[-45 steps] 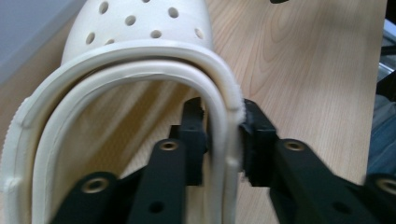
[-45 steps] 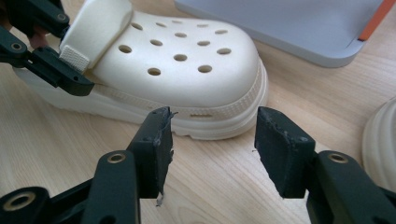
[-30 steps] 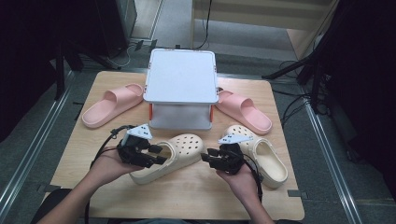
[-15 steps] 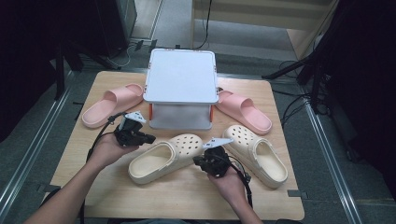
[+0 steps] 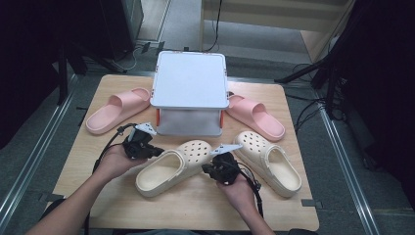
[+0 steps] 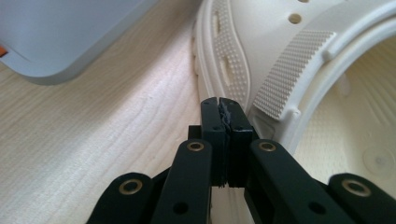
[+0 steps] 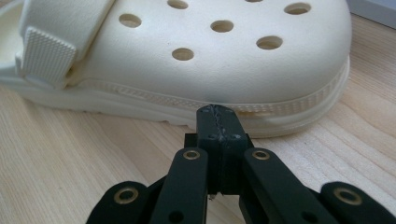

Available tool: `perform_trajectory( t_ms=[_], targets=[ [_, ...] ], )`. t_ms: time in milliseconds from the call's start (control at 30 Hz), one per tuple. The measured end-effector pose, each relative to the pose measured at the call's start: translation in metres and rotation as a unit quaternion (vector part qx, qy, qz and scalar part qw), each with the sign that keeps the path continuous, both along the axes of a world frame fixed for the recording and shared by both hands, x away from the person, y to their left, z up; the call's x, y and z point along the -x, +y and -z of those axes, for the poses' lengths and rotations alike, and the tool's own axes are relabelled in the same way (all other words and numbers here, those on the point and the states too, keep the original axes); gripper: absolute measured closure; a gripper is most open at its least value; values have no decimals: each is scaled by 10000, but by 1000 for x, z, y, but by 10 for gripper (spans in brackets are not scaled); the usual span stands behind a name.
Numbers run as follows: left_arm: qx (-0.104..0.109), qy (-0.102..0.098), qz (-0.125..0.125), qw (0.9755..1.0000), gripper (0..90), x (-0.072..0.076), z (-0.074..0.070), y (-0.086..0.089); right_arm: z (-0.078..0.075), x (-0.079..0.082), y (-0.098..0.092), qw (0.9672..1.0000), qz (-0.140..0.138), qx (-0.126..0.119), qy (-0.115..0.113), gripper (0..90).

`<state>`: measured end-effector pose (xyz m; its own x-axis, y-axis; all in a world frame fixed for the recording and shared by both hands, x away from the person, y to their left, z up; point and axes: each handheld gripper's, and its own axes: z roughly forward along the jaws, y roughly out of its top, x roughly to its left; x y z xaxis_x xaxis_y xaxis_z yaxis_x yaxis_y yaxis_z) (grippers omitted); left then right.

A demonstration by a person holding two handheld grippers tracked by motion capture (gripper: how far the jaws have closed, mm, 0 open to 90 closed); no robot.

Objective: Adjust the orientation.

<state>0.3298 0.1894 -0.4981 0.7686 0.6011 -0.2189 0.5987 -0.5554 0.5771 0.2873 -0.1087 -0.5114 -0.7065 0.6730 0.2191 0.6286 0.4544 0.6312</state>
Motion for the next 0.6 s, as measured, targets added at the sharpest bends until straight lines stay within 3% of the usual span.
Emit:
perform_trajectory(
  t_ms=[133,300,500,600],
  targets=[
    [49,57,-47,10000,893,3,1,1,1,-3,-1,10000,-12,-51,36,900],
    [94,147,24,9998,893,12,1,1,4,-6,3,9999,-61,70,57,900],
    [54,81,76,9999,881,24,-1,-3,4,-14,6,9999,-20,67,73,900],
    [101,108,-13,9999,884,28,0,-1,3,-17,9,9999,-29,97,51,900]
  ],
)
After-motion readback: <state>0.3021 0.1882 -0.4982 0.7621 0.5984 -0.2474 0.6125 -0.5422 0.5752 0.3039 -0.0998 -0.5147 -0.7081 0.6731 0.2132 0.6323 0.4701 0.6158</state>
